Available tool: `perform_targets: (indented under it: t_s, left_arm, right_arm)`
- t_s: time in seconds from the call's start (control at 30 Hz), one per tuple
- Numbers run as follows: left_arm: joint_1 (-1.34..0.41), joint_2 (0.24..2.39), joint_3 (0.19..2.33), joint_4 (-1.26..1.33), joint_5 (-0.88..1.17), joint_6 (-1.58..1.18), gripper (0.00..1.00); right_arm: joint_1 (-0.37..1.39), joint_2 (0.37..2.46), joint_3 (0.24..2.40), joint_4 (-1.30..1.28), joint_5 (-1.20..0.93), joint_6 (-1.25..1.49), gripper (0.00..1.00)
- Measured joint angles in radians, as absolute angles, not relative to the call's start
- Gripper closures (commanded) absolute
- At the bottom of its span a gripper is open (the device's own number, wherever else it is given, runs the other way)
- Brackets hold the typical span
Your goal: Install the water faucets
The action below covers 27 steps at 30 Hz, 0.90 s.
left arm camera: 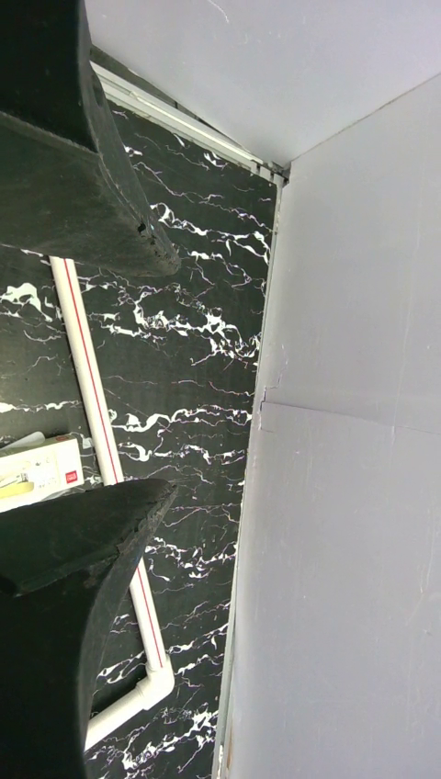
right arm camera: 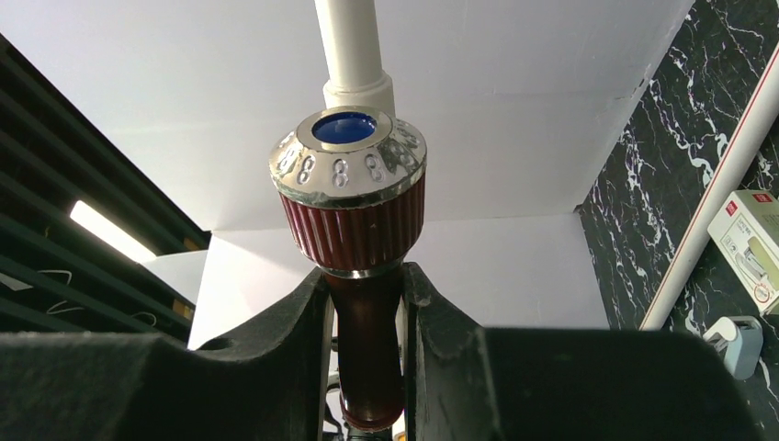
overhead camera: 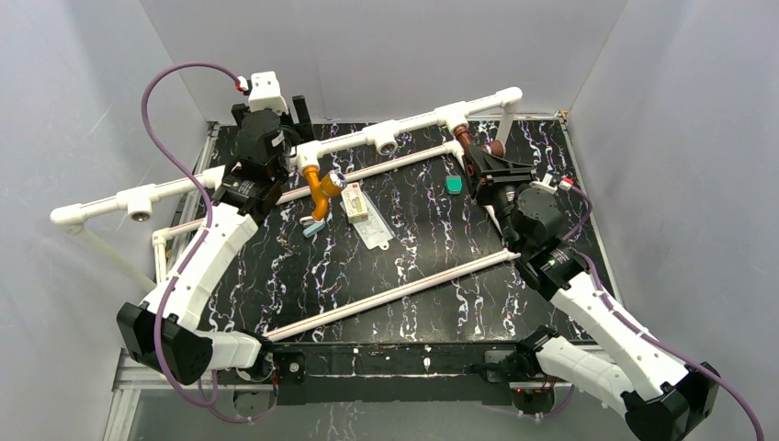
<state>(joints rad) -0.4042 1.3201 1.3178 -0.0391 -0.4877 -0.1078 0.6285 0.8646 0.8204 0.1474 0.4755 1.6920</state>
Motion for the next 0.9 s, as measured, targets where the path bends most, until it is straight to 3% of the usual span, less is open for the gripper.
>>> perform_targets:
  t_s: [0.17,0.37,0.6,0.9]
  left_arm:
    - [-0.404,1.320,1.318,-0.042,-0.487,-0.108,0.22]
    - [-0.405,1.320,1.318,-0.043,-0.487,-0.109,0.22]
    - [-0.405,1.320,1.318,-0.043,-0.487,-0.109,0.22]
    - [-0.406,1.320,1.318,-0.043,-0.487,-0.109,0.22]
  right_arm:
    - [0.628,0.857,0.820,0.136,0.472,1.704,0.57]
    - [0.642,0.831,0.818,0.100,0.424,1.741,0.42]
    - [0.643,0.792,0.817,0.043,0.401,1.742,0.33]
    - [0.643,0.718,0.817,-0.069,0.399,1.630,0.30]
